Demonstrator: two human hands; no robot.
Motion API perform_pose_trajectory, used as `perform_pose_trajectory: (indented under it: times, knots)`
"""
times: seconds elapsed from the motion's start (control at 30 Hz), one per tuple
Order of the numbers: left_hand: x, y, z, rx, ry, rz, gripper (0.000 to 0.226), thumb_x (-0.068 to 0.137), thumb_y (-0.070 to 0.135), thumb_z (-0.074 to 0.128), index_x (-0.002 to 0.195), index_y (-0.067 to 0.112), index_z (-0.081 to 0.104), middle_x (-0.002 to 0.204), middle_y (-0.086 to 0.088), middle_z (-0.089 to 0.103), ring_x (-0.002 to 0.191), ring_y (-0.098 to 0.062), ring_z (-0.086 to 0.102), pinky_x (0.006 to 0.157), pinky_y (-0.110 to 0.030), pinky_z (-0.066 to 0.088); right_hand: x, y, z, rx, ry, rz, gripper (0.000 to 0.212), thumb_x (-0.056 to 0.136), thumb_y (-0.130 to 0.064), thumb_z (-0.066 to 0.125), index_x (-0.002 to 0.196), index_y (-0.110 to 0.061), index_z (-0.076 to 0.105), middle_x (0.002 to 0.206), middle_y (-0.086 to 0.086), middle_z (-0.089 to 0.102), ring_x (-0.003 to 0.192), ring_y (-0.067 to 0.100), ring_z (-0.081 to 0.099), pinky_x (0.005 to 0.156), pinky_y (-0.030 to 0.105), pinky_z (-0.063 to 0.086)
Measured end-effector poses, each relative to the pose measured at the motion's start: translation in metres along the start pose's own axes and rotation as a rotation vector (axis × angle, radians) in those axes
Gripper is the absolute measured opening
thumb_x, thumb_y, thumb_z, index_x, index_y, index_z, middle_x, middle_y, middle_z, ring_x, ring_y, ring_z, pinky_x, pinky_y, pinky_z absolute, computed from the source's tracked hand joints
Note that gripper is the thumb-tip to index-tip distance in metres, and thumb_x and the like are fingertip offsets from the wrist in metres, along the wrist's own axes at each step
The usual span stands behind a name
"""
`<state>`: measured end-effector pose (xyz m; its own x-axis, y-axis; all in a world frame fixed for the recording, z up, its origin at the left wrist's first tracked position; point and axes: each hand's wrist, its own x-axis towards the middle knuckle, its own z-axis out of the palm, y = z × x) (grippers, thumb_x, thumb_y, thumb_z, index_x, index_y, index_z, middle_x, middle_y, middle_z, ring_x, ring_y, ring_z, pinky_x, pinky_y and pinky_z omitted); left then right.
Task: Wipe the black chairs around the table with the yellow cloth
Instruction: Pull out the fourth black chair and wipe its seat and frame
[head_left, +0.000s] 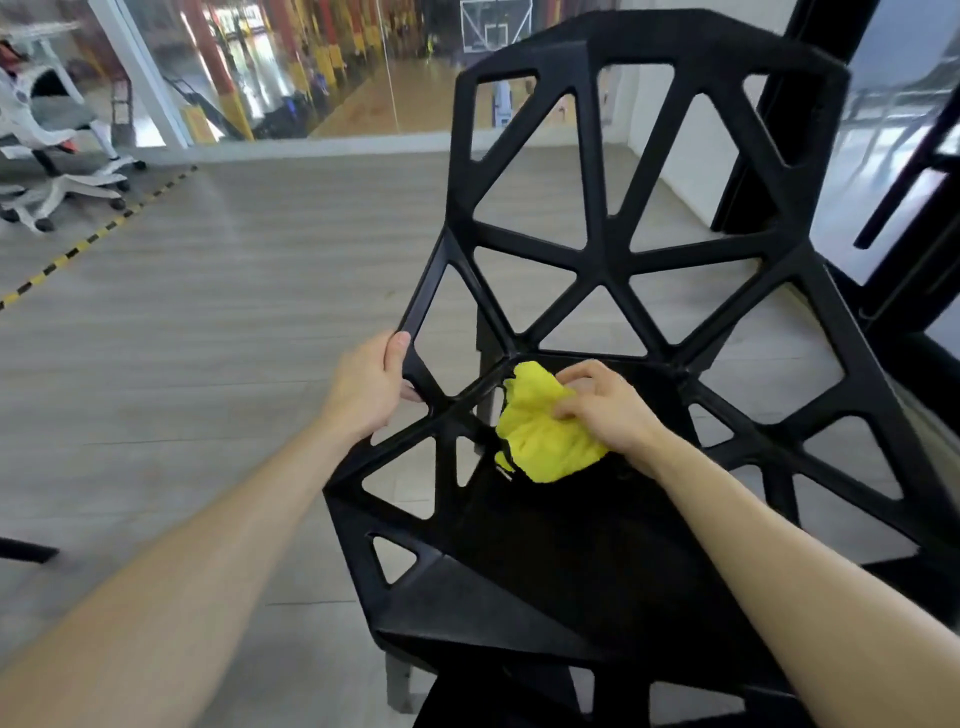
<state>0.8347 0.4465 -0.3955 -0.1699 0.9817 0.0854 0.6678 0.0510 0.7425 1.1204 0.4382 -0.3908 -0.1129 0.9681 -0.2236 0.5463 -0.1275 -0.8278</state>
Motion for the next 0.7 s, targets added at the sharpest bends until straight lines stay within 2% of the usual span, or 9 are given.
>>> perform_pose_trajectory:
  times: [0.1, 0.2, 0.27, 0.33, 0.4, 0.47, 0.57, 0.63, 0.7]
  knots:
    - [-0.022, -0.016, -0.008, -0.014, 0.033, -0.005, 0.041, 0.117, 0.044, 0.027, 0.093, 0.022, 0.052, 0.087, -0.005, 0.074, 0.076, -0.015, 0.08, 0.043, -0.034, 0.046, -0.002, 0.019, -0.029, -0.06, -0.145, 0.049, 0.028, 0.085, -0.025, 0.079, 0.113, -0.02, 0.074, 0.104, -0.007, 0.078, 0.103, 0.02, 0.071, 0.091, 0.036, 0.056]
    - [-0.031, -0.024, -0.013, 0.225, 0.242, 0.079, 0.026, 0.114, 0.039, 0.039, 0.117, 0.019, 0.056, 0.105, -0.004, 0.07, 0.1, -0.035, 0.07, 0.075, -0.048, 0.052, 0.004, 0.04, -0.032, -0.63, 0.16, -0.052, 0.027, 0.094, -0.023, 0.065, 0.121, -0.023, 0.07, 0.121, 0.003, 0.072, 0.116, 0.031, 0.065, 0.098, 0.045, 0.054]
    - [-0.038, -0.013, -0.01, 0.414, 0.462, 0.283, 0.037, 0.103, 0.02, 0.055, 0.139, 0.015, 0.052, 0.131, -0.01, 0.06, 0.116, -0.039, 0.058, 0.091, -0.053, 0.048, -0.008, 0.035, -0.03, -0.533, 0.329, -0.129, 0.021, 0.102, -0.027, 0.056, 0.115, -0.022, 0.071, 0.111, 0.004, 0.072, 0.108, 0.033, 0.067, 0.085, 0.041, 0.054]
    - [-0.046, 0.013, 0.002, 0.53, 0.504, 0.545, 0.043, 0.092, 0.013, 0.057, 0.135, 0.012, 0.058, 0.131, -0.01, 0.058, 0.116, -0.035, 0.054, 0.094, -0.048, 0.043, -0.021, 0.03, -0.028, -0.408, 0.253, -0.12, 0.04, 0.1, -0.058, 0.059, 0.119, -0.024, 0.07, 0.11, -0.004, 0.072, 0.107, 0.023, 0.068, 0.081, 0.037, 0.053]
    - [-0.049, 0.036, 0.027, 0.557, 0.211, 0.639, 0.035, 0.089, 0.022, 0.051, 0.121, 0.016, 0.066, 0.118, -0.003, 0.062, 0.115, -0.03, 0.056, 0.097, -0.043, 0.042, -0.038, 0.027, -0.02, -0.54, 0.1, -0.14, 0.089, 0.077, -0.09, 0.062, 0.14, -0.026, 0.06, 0.129, -0.004, 0.066, 0.122, 0.02, 0.062, 0.096, 0.04, 0.055]
    - [-0.045, 0.047, 0.054, 0.679, -0.222, 0.428, 0.037, 0.091, 0.037, 0.054, 0.122, 0.022, 0.07, 0.121, -0.002, 0.06, 0.126, -0.029, 0.053, 0.108, -0.042, 0.041, -0.051, 0.031, -0.005, -0.801, -0.025, -0.203, 0.116, 0.062, -0.096, 0.068, 0.15, -0.023, 0.047, 0.139, -0.001, 0.057, 0.132, 0.024, 0.053, 0.106, 0.047, 0.052]
    - [-0.043, 0.05, 0.087, 0.864, -0.614, 0.177, 0.065, 0.088, 0.061, 0.068, 0.139, 0.021, 0.063, 0.143, -0.011, 0.049, 0.144, -0.037, 0.039, 0.121, -0.05, 0.033, -0.044, 0.046, -0.001, -0.919, -0.075, -0.284, 0.086, 0.076, -0.07, 0.076, 0.138, -0.017, 0.049, 0.127, 0.003, 0.06, 0.119, 0.027, 0.06, 0.098, 0.042, 0.053]
    - [-0.042, 0.048, 0.097, 0.714, -0.593, 0.099, 0.062, 0.084, 0.063, 0.075, 0.127, 0.019, 0.069, 0.141, -0.013, 0.053, 0.141, -0.038, 0.043, 0.117, -0.051, 0.037, -0.037, 0.048, -0.01, -0.825, -0.038, -0.281, 0.055, 0.086, -0.051, 0.074, 0.126, -0.02, 0.053, 0.113, 0.002, 0.067, 0.107, 0.028, 0.067, 0.089, 0.043, 0.054]
    - [-0.042, 0.042, 0.1, 0.371, -0.564, 0.039, 0.04, 0.086, 0.049, 0.084, 0.108, 0.018, 0.072, 0.119, -0.006, 0.068, 0.124, -0.032, 0.06, 0.105, -0.045, 0.049, -0.035, 0.047, -0.026, -0.651, -0.035, -0.216, 0.045, 0.082, -0.043, 0.079, 0.119, -0.026, 0.06, 0.106, -0.005, 0.072, 0.101, 0.021, 0.07, 0.086, 0.04, 0.056]
